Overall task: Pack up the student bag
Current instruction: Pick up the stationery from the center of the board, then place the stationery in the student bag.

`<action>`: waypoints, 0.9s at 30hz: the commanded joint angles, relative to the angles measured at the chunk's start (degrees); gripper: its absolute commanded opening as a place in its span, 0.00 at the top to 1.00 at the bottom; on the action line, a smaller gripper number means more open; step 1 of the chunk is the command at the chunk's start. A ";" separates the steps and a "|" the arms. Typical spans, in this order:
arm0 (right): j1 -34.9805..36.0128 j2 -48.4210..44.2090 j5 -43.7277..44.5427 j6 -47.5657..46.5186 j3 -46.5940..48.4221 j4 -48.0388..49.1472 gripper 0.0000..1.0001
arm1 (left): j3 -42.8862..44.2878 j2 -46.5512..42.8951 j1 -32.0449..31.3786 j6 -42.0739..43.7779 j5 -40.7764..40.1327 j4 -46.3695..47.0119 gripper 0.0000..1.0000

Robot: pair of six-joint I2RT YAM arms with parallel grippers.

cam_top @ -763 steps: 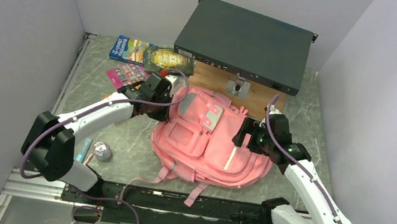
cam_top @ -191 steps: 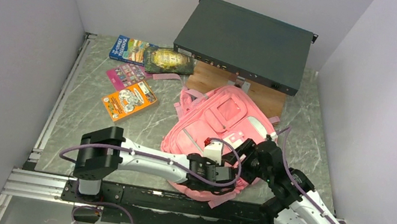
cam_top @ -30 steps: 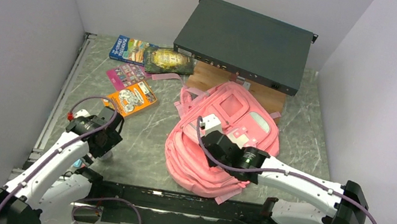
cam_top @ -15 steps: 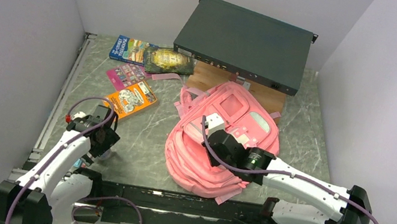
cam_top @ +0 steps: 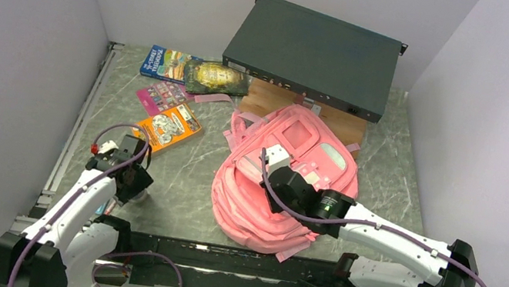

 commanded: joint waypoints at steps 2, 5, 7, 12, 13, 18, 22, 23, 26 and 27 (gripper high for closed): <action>-0.36 -1.23 2.07 1.31 2.14 3.42 1.00 | 4.96 -2.50 0.25 8.18 5.38 2.75 0.53; -1.05 -0.84 0.93 3.17 2.27 3.77 1.00 | 7.55 -3.72 0.16 13.21 13.63 7.02 0.51; -1.86 -0.57 -0.11 4.50 2.79 3.93 1.00 | 9.04 -3.89 -0.15 16.48 22.77 10.82 0.51; -4.91 -0.71 -2.38 7.86 4.74 3.60 1.00 | 9.12 -4.64 -8.86 14.45 35.62 26.29 0.49; -5.74 -0.93 -3.22 8.48 4.94 3.59 1.00 | 8.84 -4.29 -12.04 13.19 36.09 30.37 0.49; -10.54 -3.25 -8.04 11.22 4.17 5.61 1.00 | 8.68 2.24 -26.61 10.67 35.18 45.30 0.49; -12.44 -4.62 -9.10 13.91 3.89 6.40 1.00 | 5.76 7.69 -30.94 6.89 37.87 57.75 0.50; -12.87 -5.02 -9.19 14.64 3.80 6.55 1.00 | 4.70 8.57 -31.83 5.83 38.37 62.05 0.50; -14.12 -6.39 -10.47 16.87 3.22 7.71 1.00 | 3.36 10.78 -34.64 4.75 38.23 67.07 0.50; -14.50 -6.82 -11.29 17.41 3.01 8.25 1.00 | 3.56 11.46 -35.28 4.93 38.05 67.73 0.50</action>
